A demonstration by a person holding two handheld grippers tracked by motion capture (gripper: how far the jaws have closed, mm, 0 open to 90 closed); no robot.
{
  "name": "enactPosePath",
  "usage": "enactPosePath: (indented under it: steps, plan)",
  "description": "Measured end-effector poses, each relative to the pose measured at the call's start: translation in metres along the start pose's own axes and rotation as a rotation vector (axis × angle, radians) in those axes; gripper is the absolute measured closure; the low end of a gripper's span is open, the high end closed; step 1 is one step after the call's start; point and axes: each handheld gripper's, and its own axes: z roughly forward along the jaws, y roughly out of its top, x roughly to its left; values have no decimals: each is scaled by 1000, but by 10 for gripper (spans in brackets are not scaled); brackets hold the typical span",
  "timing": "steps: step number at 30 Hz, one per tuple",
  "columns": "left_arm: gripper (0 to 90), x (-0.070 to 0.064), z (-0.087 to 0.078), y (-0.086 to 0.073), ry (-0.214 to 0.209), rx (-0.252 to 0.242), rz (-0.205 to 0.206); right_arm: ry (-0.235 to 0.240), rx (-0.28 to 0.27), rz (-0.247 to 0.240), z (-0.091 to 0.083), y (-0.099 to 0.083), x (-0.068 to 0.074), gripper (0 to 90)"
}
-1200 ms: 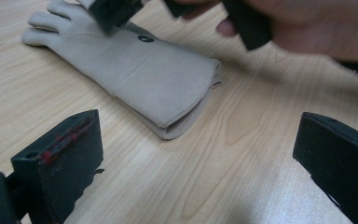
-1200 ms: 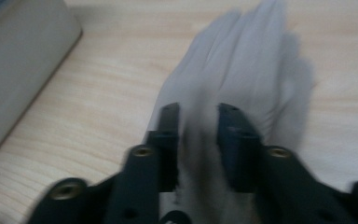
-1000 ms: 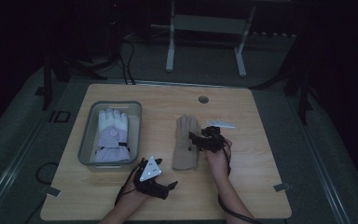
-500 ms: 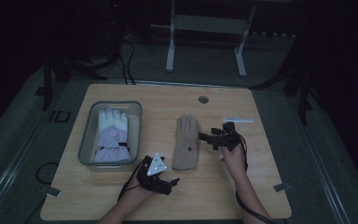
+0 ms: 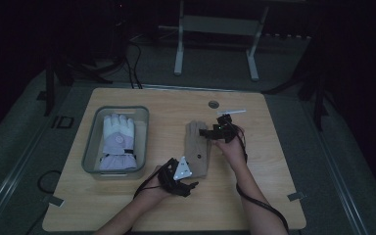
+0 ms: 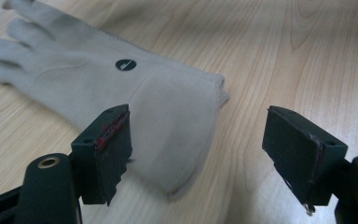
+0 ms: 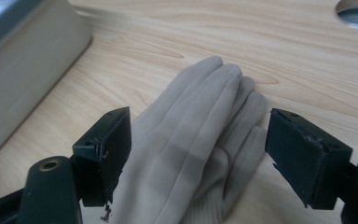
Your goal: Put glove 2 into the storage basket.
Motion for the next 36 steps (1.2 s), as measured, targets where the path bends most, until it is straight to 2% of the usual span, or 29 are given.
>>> enactPosePath:
  steps: [2,6,8,9,12,15,16,20,23,25,26,28,29,35,36]
  plan:
    - [240,2,4,4,-9,11,13,-4,17,8,11,3,-4,249]
    - [240,5,14,10,-15,66,35,-24,66,45,29,3,-10,276]
    - [240,7,19,11,-30,81,34,0,105,80,36,1,-13,320]
    - [240,7,21,12,-27,91,39,5,103,91,38,-1,-14,340]
    - [241,7,26,12,-30,111,37,29,110,99,37,-2,-16,469]
    - [256,6,29,12,-31,119,40,73,126,93,36,-3,-18,638]
    - [275,6,30,13,-34,123,39,95,129,99,35,-3,-18,666]
    - [326,3,35,14,-25,137,40,82,121,93,30,-4,-17,764]
    - [413,4,37,17,-30,147,39,80,103,84,28,-7,-17,782]
    - [515,4,37,19,-33,155,45,80,97,84,27,-8,-17,789]
    - [568,3,38,20,-16,162,58,81,98,82,27,-7,-17,792]
    - [728,0,39,22,28,178,89,87,91,95,26,-7,-18,799]
    - [764,0,38,23,29,181,87,88,92,97,26,-7,-18,803]
    - [809,1,32,27,46,174,87,87,51,101,16,-5,-19,811]
    - [809,2,30,28,37,168,74,90,37,102,14,-5,-18,811]
